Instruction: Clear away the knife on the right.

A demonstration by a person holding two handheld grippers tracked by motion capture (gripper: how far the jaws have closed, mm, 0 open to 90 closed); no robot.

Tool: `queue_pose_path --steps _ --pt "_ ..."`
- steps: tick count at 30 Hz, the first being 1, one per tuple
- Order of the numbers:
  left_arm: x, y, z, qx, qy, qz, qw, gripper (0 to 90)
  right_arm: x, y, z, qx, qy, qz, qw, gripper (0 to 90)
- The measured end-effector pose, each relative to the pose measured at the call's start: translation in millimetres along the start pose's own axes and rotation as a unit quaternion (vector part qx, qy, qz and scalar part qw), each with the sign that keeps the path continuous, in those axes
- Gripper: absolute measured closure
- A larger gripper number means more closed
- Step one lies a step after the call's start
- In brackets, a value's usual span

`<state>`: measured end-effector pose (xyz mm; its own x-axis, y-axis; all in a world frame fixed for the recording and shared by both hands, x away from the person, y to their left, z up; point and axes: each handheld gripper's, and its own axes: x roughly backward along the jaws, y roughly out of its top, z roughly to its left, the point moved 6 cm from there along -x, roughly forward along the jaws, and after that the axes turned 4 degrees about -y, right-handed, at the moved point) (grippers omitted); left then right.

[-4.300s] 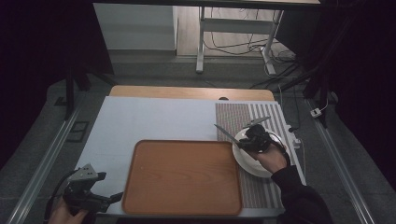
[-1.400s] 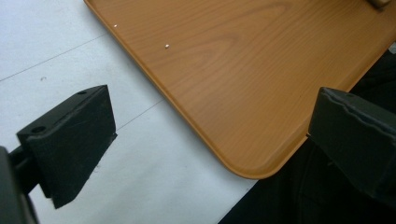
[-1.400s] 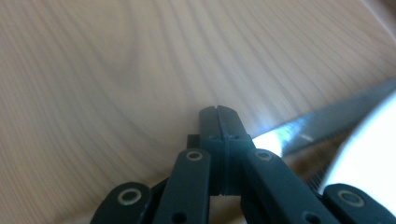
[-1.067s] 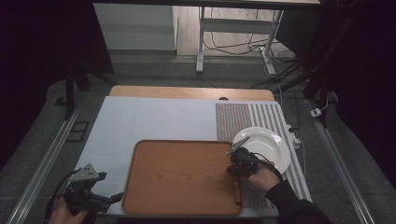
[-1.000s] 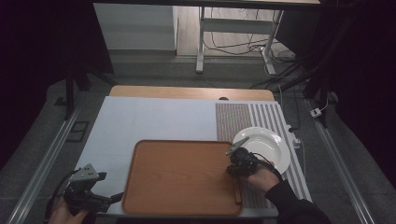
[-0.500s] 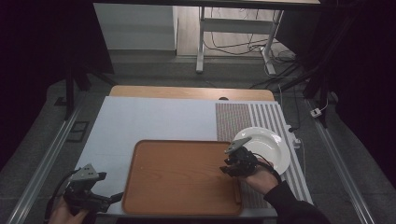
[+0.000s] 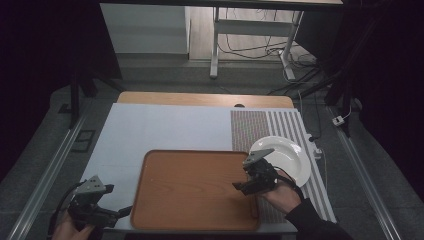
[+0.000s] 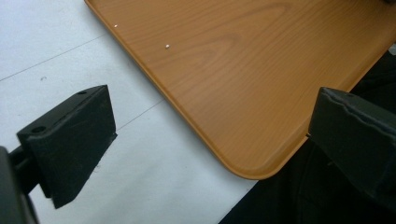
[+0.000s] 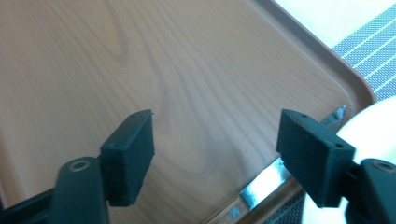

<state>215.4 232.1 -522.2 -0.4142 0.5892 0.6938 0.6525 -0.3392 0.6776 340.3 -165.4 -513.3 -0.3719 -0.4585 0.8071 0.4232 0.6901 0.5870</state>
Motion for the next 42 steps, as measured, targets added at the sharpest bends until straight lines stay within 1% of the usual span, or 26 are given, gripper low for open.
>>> queue_pose_path --steps 6,10,15,21,23,28,35,38,42 --pt "-0.1 0.1 0.0 0.000 0.000 0.001 1.0000 0.9 15.2 -5.2 0.7 -0.016 -0.005 -0.021 0.9996 19.5" --pt "-0.1 0.1 0.1 0.001 0.000 0.002 1.0000 0.9 26.3 -10.4 0.2 -0.025 -0.011 -0.035 0.9990 15.8" --pt "-0.3 0.1 0.3 0.002 0.000 0.002 1.0000 0.9 38.0 -18.6 -3.0 -0.035 -0.024 -0.048 0.9979 9.2" --pt "-0.2 0.1 0.5 0.003 0.001 0.002 1.0000 0.9 49.1 -29.3 -6.9 -0.066 -0.033 -0.056 0.9957 3.0" --pt "-0.3 0.1 0.5 0.003 0.000 0.002 1.0000 0.9 52.1 -33.0 -7.9 -0.074 -0.037 -0.057 0.9949 2.7" --pt "-0.4 0.1 0.6 0.003 0.001 0.002 1.0000 0.9 58.6 -42.7 -9.7 -0.086 -0.037 -0.059 0.9938 2.1" --pt "-0.6 0.1 0.5 0.004 0.000 0.003 1.0000 0.9 68.2 -54.5 -11.5 -0.099 -0.046 -0.073 0.9913 0.0" --pt "-0.4 0.1 0.8 0.004 0.001 0.003 1.0000 0.9 72.9 -60.7 -13.9 -0.110 -0.051 -0.079 0.9894 0.0" --pt "-0.4 0.1 0.9 0.005 0.001 0.003 1.0000 0.8 80.0 -69.1 -17.6 -0.126 -0.060 -0.089 0.9862 0.0"
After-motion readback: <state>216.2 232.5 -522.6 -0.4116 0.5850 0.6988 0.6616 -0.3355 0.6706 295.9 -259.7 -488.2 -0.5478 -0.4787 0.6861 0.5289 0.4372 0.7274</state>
